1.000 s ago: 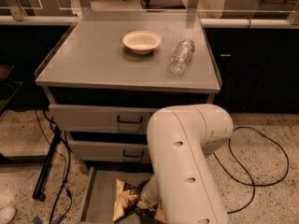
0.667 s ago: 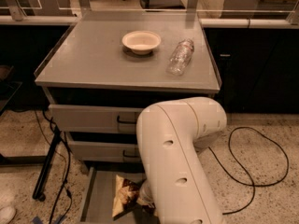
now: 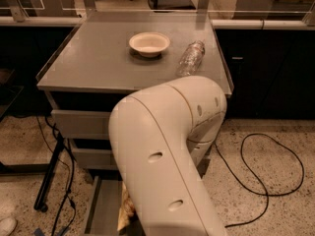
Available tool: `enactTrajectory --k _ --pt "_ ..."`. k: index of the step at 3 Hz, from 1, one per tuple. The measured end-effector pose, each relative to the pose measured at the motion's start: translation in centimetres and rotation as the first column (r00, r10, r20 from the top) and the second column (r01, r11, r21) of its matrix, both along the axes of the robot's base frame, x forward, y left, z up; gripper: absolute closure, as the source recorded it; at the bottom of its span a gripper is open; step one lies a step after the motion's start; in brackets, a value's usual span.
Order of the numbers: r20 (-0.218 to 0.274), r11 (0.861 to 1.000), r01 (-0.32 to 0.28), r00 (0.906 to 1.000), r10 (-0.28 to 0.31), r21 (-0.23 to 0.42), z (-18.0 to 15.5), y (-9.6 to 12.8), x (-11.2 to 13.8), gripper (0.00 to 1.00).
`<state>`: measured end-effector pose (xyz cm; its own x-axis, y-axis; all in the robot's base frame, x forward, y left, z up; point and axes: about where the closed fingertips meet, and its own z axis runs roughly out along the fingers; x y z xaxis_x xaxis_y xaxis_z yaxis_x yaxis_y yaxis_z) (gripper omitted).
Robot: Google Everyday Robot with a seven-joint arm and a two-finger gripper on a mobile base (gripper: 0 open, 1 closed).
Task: Pick brown chip bag from bottom drawer and place on counter
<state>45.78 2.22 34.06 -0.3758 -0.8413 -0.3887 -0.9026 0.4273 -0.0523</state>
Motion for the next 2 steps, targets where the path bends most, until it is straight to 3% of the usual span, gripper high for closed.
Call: enactTrajectory --k 1,2 --pt "-0.031 0.999 0.009 0.9995 -0.01 -0.038 0.21 -2.72 -2.95 1.0" --pt "-0.033 0.999 0.007 0.9994 -0.008 -0.039 0.17 -2.73 -3.02 1.0"
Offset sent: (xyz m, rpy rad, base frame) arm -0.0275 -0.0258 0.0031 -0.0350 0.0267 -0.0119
